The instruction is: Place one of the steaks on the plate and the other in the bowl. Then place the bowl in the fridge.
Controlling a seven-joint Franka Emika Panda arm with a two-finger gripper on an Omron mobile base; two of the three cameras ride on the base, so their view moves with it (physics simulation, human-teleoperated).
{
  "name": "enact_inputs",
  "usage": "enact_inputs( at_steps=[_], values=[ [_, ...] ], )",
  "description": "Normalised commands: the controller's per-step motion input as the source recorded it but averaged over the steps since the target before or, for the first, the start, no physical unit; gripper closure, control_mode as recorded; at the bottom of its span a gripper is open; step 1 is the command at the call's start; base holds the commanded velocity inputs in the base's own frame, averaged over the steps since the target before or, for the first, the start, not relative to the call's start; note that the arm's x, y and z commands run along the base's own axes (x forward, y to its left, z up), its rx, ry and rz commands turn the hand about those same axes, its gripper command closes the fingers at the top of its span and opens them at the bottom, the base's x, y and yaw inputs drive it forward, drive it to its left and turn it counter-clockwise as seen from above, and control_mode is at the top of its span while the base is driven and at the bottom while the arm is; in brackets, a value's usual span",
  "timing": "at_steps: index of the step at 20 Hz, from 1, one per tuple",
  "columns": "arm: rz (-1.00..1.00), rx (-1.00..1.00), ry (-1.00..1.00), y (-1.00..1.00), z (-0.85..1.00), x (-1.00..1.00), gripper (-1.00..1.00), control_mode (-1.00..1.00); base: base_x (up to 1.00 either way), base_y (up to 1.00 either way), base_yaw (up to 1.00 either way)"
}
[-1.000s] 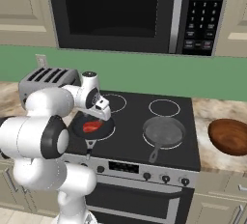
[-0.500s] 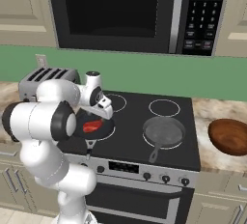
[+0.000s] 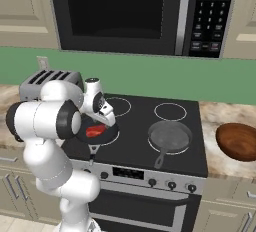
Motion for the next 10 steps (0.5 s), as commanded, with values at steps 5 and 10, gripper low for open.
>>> enact_inputs(
  at_steps=[5,10],
  values=[
    [-0.06,0.02,-0.01,0.00,0.00,0.14,-1.00,-1.00,0.00,0.00,0.00],
    [0.00,0.11,0.00,0.07,-0.01,0.00,-1.00,-1.00,0.00,0.00,0.00]
  ],
)
